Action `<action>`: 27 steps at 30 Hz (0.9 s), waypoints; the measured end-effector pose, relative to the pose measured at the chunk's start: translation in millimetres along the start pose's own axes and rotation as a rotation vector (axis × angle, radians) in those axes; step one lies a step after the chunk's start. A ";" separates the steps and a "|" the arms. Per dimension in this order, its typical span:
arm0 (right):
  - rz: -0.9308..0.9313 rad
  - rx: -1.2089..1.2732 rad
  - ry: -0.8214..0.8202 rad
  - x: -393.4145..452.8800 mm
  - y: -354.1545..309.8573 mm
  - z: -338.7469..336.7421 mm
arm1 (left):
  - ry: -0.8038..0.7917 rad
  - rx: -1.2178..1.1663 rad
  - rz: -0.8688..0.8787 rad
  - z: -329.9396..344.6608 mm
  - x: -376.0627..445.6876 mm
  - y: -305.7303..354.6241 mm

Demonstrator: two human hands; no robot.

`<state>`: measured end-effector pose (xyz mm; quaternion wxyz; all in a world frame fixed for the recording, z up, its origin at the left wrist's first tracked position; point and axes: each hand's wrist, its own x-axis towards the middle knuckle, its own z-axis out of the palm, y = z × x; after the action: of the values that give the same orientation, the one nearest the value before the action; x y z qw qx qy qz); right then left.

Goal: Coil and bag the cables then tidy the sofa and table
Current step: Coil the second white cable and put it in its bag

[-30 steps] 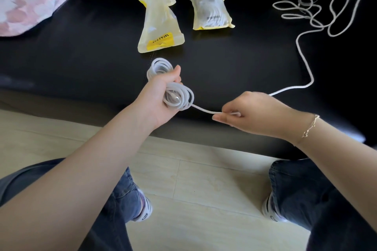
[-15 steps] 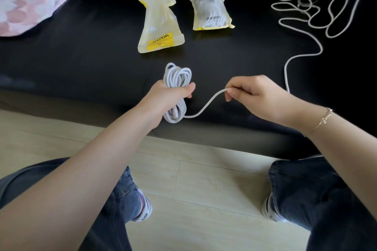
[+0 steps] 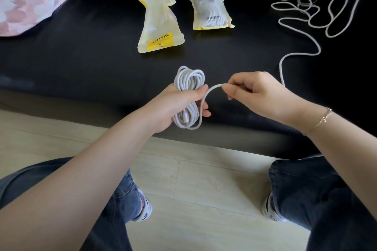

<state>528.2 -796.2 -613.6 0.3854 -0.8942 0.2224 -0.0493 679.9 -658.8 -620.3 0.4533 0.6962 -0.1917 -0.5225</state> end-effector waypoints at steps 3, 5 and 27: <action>0.031 -0.029 0.002 0.7 4.1 -7.9 | 0.015 0.014 -0.049 -3.9 2.1 0.3; 0.003 -0.011 0.045 0.1 5.1 -11.0 | 0.015 0.026 -0.054 -4.9 2.8 -1.1; 0.031 -0.196 0.317 2.9 5.9 -9.7 | -0.095 -0.490 -0.176 -3.5 1.2 2.8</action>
<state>526.2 -807.5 -611.2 0.2574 -0.9050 0.2976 -0.1617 684.1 -659.6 -618.4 0.5517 0.5545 -0.0192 -0.6227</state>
